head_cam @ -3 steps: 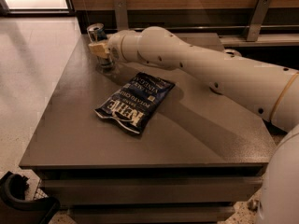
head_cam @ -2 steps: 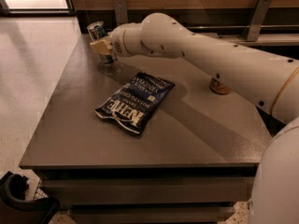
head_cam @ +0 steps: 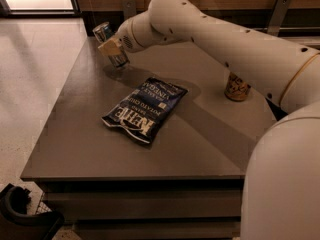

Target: Knock redbull can over

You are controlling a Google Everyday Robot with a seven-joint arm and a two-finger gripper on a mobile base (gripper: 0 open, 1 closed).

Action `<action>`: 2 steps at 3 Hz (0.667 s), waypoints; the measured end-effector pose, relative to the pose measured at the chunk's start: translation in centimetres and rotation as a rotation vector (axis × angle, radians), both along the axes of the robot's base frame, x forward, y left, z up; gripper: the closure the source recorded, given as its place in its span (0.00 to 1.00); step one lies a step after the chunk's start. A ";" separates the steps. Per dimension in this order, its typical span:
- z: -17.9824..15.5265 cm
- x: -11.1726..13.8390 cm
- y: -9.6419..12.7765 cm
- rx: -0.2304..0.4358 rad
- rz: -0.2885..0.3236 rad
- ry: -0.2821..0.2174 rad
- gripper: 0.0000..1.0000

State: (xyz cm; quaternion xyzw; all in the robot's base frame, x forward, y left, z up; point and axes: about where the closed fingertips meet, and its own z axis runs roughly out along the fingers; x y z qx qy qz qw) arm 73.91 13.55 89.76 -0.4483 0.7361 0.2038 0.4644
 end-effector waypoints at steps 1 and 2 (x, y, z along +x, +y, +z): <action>-0.2 -0.3 0.0 -0.070 0.019 0.022 1.00; -0.4 -0.8 -0.3 -0.143 0.024 0.029 1.00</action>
Offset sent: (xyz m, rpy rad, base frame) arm -0.0121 -0.0115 -0.0051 -0.2356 0.0333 0.0221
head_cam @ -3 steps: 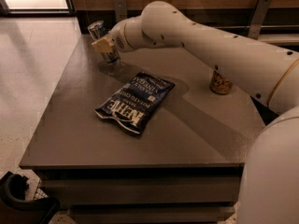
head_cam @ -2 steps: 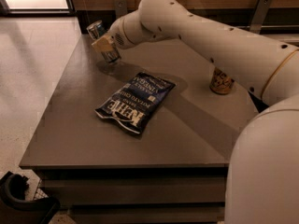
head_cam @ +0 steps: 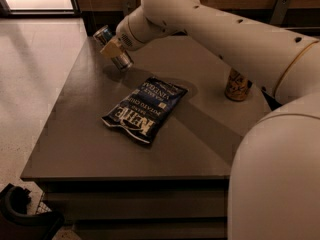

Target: Knock redbull can over

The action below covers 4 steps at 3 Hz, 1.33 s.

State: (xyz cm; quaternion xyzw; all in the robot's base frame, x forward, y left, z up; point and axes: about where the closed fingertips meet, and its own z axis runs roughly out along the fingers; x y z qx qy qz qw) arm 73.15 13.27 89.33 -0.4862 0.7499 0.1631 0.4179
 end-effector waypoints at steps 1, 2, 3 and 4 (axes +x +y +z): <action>-0.4 -0.5 -0.6 -0.072 -0.007 0.008 1.00; -1.9 -0.8 -1.8 -0.184 -0.021 0.035 1.00; -3.6 -0.5 -1.8 -0.307 -0.001 0.050 1.00; -5.2 -0.4 -0.7 -0.402 0.051 0.067 1.00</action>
Offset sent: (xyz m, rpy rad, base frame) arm -0.0117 -0.0339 -0.0251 -0.2588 0.0555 -0.0464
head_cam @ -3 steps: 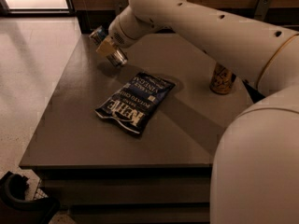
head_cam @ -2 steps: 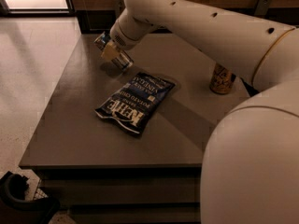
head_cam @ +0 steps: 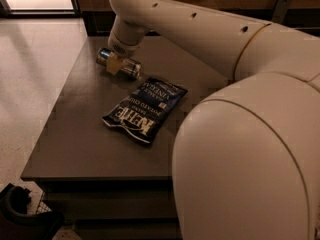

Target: Knock redbull can over

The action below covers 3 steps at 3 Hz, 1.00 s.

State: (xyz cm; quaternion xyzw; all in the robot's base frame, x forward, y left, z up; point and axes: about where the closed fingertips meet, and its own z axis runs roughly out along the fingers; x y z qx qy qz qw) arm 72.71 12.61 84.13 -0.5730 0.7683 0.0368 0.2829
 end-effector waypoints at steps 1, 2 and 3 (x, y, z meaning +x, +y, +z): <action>-1.7 -0.4 2.8 0.008 0.082 0.032 1.00; -1.9 -1.0 4.5 0.043 0.124 0.054 0.98; -1.9 -1.0 4.5 0.043 0.124 0.054 0.76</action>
Offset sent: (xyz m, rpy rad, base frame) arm -0.0338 0.0987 -0.0201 0.1956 0.1334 0.2508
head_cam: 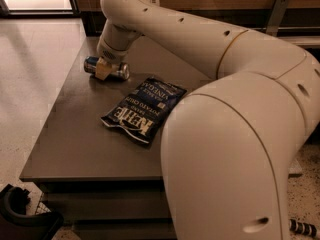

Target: Knock redbull can over

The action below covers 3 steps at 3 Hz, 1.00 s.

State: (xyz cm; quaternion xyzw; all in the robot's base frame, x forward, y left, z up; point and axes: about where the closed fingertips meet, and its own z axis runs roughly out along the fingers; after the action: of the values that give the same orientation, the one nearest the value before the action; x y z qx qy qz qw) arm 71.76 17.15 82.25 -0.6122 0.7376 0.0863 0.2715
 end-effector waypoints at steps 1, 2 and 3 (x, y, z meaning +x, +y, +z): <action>-0.1 0.0 0.1 -0.001 0.001 0.002 0.52; -0.2 -0.1 0.1 -0.002 0.002 0.003 0.21; 0.1 -0.1 0.2 -0.002 0.003 0.004 0.00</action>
Offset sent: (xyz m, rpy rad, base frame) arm -0.0004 0.0008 -0.0015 -0.0012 0.0022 0.0015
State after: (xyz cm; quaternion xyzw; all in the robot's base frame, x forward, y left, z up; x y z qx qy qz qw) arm 71.68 17.31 82.34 -0.6134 0.7374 0.0872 0.2691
